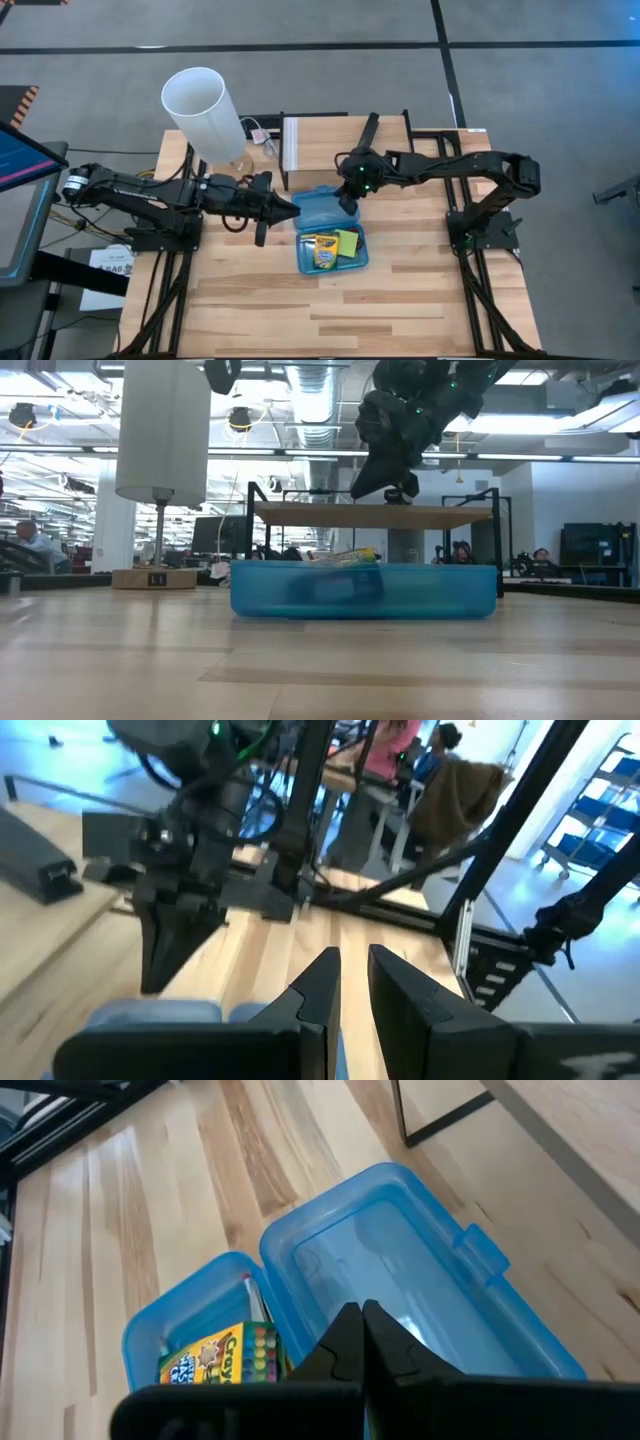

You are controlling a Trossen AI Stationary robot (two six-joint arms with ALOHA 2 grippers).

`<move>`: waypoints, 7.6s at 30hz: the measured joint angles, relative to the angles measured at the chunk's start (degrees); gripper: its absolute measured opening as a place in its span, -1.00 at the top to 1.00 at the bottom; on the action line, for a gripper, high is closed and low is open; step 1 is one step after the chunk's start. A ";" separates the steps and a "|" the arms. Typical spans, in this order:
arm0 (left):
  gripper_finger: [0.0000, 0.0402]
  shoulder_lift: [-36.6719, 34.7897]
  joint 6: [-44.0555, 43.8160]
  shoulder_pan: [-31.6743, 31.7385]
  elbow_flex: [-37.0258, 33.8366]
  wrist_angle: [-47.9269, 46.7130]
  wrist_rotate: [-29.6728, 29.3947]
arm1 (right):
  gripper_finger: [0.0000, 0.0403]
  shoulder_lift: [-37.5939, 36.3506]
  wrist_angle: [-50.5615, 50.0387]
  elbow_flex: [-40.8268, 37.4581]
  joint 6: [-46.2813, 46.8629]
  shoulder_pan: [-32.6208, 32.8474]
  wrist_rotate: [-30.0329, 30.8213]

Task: Pack school essentials
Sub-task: Close the blue supply box

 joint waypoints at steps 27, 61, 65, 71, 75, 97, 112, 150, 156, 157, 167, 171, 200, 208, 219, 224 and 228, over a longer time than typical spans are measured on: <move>0.79 0.00 -2.25 0.00 0.00 0.76 -2.55 | 0.74 0.04 0.26 0.00 0.00 -0.50 0.00; 0.79 -4.47 -2.50 -1.31 -0.04 4.98 3.54 | 0.74 0.07 0.67 0.00 7.55 -0.44 -0.13; 0.79 -5.94 -0.91 -1.33 -0.04 4.99 1.94 | 0.74 0.07 0.50 0.00 10.73 -0.41 -0.15; 0.79 -6.23 0.57 -1.33 -0.04 4.89 0.35 | 0.74 0.07 -1.37 0.00 11.15 0.45 -1.42; 0.79 -6.25 0.54 -1.33 -0.04 4.90 0.31 | 0.74 0.07 -2.28 0.00 10.93 0.87 -1.49; 0.79 -7.71 -1.93 -1.31 -0.05 2.23 -3.03 | 0.74 -6.58 -1.37 -1.78 6.41 0.64 -1.01; 0.79 -7.71 -3.44 -1.31 -0.04 2.33 -3.23 | 0.74 -6.49 -3.52 -1.86 6.86 0.85 -0.96; 0.60 -17.29 -18.79 -12.24 -21.78 8.47 -22.65 | 0.74 -25.86 5.46 -22.29 12.52 1.69 2.91; 0.60 -16.77 -23.33 -12.22 -24.50 5.91 -25.22 | 0.74 -27.65 4.72 -24.69 12.20 -0.29 2.86; 0.60 -16.44 -24.30 -12.22 -24.50 4.84 -25.87 | 0.74 -27.59 4.41 -25.17 12.25 -0.87 2.58; 0.60 -14.95 -27.89 -12.20 -24.50 0.65 -26.69 | 0.74 -27.03 4.51 -27.06 12.50 -4.07 -1.91; 0.60 -14.95 -29.46 -12.20 -24.50 -0.39 -26.29 | 0.74 -27.04 4.97 -27.06 12.49 -5.08 -1.85; 0.60 -13.85 -24.40 -5.21 -24.48 -3.59 -21.16 | 0.74 -20.53 5.36 -26.99 6.17 -7.98 -4.68; 0.60 -12.92 -23.04 -2.38 -24.48 -6.73 -16.53 | 0.74 -20.52 5.62 -26.99 5.01 -8.12 -4.06; 0.60 -7.37 -32.43 -1.03 -38.04 13.97 -16.60 | 0.74 -16.72 5.17 -27.05 4.80 -9.57 -2.06; 0.60 -3.53 -34.88 0.12 -39.49 13.84 -17.81 | 0.74 -10.51 6.92 -27.06 4.72 -9.49 -2.29; 0.60 0.80 -34.81 1.53 -38.87 14.78 -17.02 | 0.74 -7.77 8.73 -27.02 4.71 -9.52 -2.33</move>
